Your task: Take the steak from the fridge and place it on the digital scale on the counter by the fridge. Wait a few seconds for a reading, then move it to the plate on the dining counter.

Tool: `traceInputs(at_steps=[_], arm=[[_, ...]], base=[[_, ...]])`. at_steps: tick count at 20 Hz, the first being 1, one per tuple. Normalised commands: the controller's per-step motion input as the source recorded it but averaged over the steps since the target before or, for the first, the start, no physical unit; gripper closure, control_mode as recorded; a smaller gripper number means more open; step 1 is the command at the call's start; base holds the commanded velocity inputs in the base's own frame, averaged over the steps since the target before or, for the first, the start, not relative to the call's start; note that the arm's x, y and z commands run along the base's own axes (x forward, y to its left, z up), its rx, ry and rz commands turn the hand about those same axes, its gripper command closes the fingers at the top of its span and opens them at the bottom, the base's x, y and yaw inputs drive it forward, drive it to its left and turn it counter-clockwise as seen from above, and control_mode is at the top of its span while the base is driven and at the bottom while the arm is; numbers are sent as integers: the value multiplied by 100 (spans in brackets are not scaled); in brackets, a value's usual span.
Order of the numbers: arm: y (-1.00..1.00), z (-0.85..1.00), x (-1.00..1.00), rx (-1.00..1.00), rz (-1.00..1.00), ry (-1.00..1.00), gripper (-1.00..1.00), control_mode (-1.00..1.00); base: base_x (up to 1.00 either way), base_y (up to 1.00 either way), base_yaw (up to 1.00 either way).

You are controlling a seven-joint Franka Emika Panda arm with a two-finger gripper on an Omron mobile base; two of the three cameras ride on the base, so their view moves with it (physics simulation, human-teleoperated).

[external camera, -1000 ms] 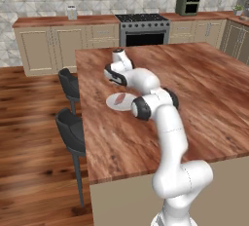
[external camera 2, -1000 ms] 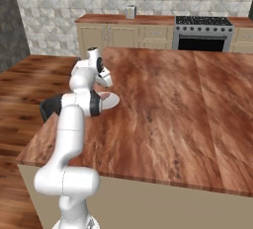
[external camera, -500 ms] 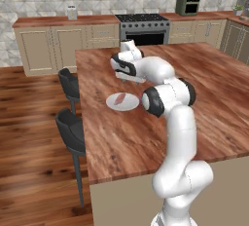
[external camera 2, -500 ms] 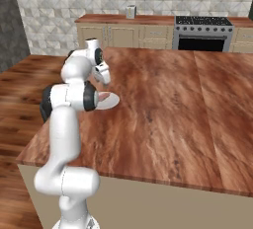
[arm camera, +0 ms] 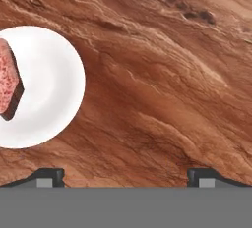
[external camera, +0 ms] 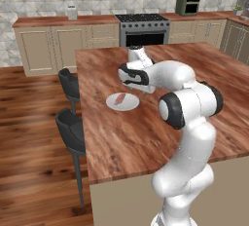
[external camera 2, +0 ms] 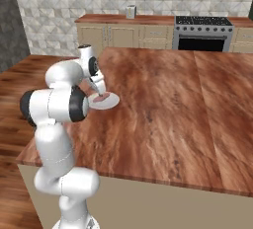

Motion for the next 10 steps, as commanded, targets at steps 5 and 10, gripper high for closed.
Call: traceInputs(at_steps=[5, 10], arm=[[-26, 13, -100, 0, 0, -16, -100, -100], [-22, 6, -100, 1, 4, -1, -100, -100]], base=[[0, 0, 0], [0, 0, 0]])
